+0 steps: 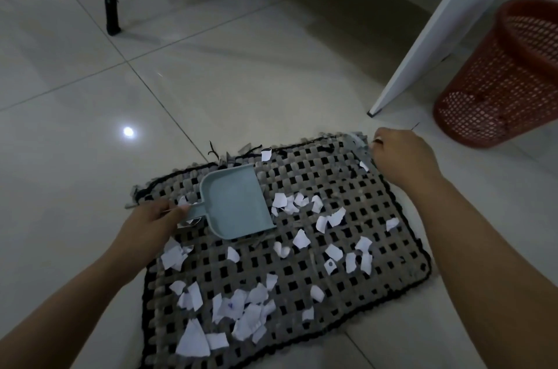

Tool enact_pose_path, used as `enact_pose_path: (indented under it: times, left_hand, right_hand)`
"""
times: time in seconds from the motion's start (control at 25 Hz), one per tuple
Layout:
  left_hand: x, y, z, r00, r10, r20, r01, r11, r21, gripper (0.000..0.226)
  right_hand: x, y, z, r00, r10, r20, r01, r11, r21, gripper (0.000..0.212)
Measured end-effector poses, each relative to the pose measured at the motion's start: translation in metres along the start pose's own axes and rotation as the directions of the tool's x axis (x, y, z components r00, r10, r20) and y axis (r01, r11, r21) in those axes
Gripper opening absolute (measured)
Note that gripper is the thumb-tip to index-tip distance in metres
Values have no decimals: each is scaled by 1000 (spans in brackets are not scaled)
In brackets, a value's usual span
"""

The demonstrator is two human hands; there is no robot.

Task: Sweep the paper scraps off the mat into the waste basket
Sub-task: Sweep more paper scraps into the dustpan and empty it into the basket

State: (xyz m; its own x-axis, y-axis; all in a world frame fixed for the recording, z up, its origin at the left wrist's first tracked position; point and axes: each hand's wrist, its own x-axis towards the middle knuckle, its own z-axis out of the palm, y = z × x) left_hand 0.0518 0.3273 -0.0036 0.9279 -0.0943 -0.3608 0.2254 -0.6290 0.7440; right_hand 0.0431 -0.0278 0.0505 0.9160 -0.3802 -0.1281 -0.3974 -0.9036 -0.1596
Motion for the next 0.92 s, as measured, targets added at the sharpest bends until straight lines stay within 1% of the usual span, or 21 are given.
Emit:
enact_pose_path:
  times: [0.04,0.08,0.12,0.2,0.24,0.36,0.44,0.52,0.56,0.64,0.68,0.72,0.76,0.8,0.84,0.92]
  left_hand:
    - [0,-1,1,1000,16,4,-16,1000,19,42]
    - [-1,-1,2,999,32,7,-32,999,39,42]
    - [-1,-1,2,999,43,7,-43,997,57,42]
    - [-2,-1,3,999,50,-2,-50,995,85,41]
    - [-1,-2,3,999,50,-6,-49,995,92,40]
    - [0,0,5,999,41,8,-41,994,104,39]
    - [1,1,7,999,48,11,-49,992,115,38]
    - [-1,4,7,998,62,6,-63,990,125,38]
    - [-2,4,7,998,70,5,-70,989,128,38]
    - [-5,5,6,997,78,7,-78,989,126,38]
    - [-7,5,6,997,76,9,-77,989,127,38]
    - [-8,6,6,997,76,8,-76,988,131,38]
    - [-8,6,6,997,76,8,-76,988,137,37]
    - [-9,8,7,997,76,7,-76,987,140,37]
    - [-9,9,8,997,75,6,-75,987,141,36]
    - [-8,12,10,997,74,4,-74,986,146,36]
  right_hand:
    - [9,5,2,999,44,-8,-45,999,-18,22]
    - [14,8,7,998,62,13,-61,997,-42,21]
    - [15,8,13,998,49,48,-45,996,-73,21]
    - [5,-1,22,994,-15,108,27,994,-108,21]
    - [-4,-8,24,990,-59,132,72,993,-98,22]
    - [-49,-39,28,954,-202,222,206,979,6,21]
    - [-80,-57,28,927,-240,287,234,971,54,19]
    - [-92,-57,24,939,-197,281,171,979,113,20]
    - [-88,-50,21,961,-148,234,122,985,124,20]
    - [-63,-29,11,997,-30,71,23,995,96,21]
    - [-46,-17,8,999,42,4,-42,997,69,21]
    - [-28,-8,6,993,113,-22,-112,992,52,20]
    - [-15,-3,7,986,167,-11,-166,985,48,18]
    - [-6,-2,10,982,187,19,-187,982,39,15]
    - [-2,-4,14,984,171,58,-172,985,18,14]
    - [-8,-13,21,987,83,138,-81,997,-17,20]
